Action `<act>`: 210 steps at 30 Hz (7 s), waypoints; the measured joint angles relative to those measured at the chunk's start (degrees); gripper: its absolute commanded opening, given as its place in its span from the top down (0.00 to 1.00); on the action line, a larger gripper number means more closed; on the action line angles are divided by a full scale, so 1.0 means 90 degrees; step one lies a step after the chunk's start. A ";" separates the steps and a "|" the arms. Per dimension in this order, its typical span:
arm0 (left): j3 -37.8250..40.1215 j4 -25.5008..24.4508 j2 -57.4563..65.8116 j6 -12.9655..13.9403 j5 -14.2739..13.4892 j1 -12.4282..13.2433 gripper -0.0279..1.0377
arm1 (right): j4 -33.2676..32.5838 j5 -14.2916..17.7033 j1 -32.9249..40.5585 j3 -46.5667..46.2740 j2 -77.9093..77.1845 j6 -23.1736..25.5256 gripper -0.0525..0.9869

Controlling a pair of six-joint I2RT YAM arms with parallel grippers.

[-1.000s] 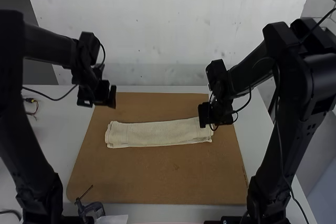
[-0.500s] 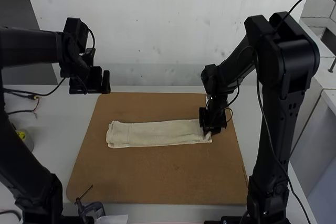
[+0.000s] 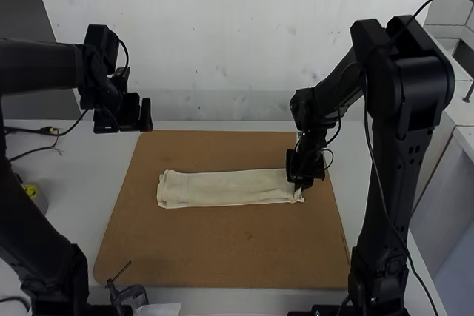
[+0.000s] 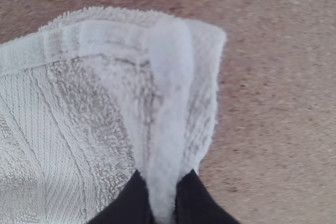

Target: Fold the towel.

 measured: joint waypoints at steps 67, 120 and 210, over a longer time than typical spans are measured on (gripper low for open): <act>-0.0449 -0.0078 -0.1129 0.0503 0.0338 0.0886 0.03 | -0.1948 0.0580 0.2897 0.3223 0.1083 0.0304 0.93; -0.0653 -0.0049 -0.1127 0.0644 0.0491 0.1061 0.03 | -0.1688 0.0748 0.2902 0.3084 0.1263 0.0527 0.93; -0.1433 0.0478 -0.2599 0.0641 0.0811 0.1154 0.03 | 0.1222 0.0767 -0.1144 -0.3271 -0.9272 -0.0294 0.03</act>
